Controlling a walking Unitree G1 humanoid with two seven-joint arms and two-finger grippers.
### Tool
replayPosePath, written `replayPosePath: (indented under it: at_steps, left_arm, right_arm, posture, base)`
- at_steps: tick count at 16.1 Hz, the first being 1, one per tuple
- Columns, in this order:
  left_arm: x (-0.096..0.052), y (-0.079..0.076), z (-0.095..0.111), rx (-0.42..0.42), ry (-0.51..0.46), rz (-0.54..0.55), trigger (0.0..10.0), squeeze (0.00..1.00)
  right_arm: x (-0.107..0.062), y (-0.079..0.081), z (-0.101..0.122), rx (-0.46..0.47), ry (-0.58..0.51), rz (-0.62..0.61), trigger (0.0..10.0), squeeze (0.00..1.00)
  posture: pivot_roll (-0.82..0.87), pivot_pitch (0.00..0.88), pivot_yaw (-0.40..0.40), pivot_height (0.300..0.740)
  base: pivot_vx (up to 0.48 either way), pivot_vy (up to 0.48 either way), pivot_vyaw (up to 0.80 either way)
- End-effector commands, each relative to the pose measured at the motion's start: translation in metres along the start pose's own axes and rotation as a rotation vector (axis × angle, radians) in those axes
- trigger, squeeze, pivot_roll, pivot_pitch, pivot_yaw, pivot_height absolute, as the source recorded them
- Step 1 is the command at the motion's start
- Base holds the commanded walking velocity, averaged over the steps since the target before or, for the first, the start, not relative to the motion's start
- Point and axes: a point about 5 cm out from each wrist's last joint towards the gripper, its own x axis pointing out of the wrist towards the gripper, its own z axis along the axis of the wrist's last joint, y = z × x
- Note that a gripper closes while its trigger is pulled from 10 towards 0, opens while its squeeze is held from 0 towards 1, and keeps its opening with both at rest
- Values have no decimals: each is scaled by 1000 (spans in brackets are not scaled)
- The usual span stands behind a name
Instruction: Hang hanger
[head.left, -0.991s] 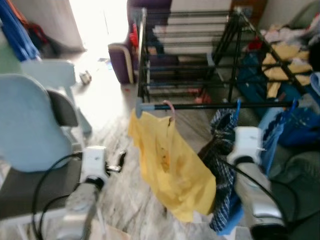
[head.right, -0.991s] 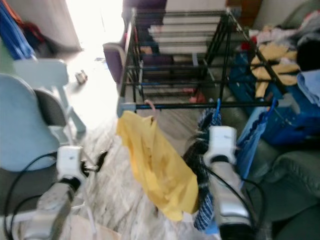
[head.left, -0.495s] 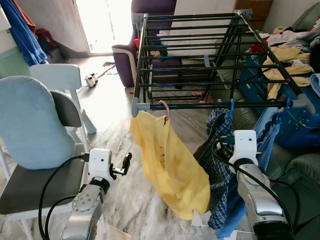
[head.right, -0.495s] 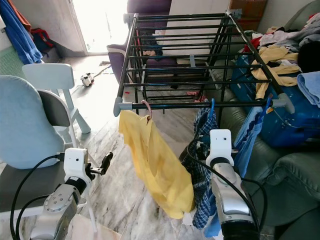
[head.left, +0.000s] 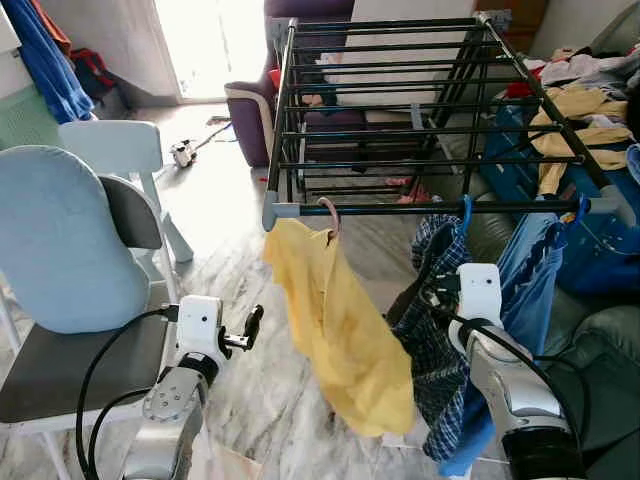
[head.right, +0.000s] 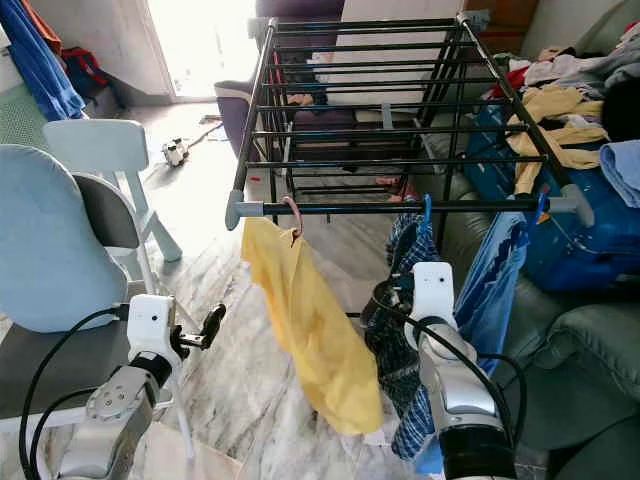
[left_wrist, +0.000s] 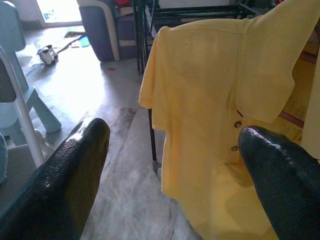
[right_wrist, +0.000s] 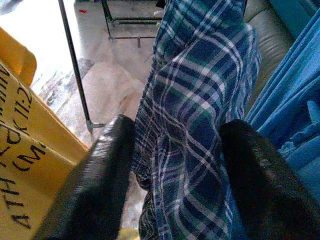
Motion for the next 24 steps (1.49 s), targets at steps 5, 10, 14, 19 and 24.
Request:
replayPosePath:
  at_steps: [5,10,14,19,24]
  left_arm:
    - [2,2,1,11,10,-5,10000,0]
    - [3,1,1,10,11,-7,10000,0]
    - [3,0,0,11,12,-11,10000,0]
    - [6,1,3,15,2,-1,10000,0]
    - [11,10,13,13,-36,49,10000,0]
  right_arm:
    - [6,-2,7,35,6,1,0,0]
    - [6,-2,8,28,-3,-1,0,0]
    - [6,-3,9,22,-13,-14,0,0]
    - [7,-4,12,11,-42,-30,0,0]
    - [-1,4,39,-9,-264,22,0,0]
  posture:
    - [-106,0,37,740]
    - [-111,0,38,740]
    - [-113,0,38,740]
    - [-113,0,41,740]
    - [-117,0,58,740]
  base:
    - [0,0,0]
    - [0,0,0]
    - [0,0,0]
    - [0,0,0]
    - [0,0,0]
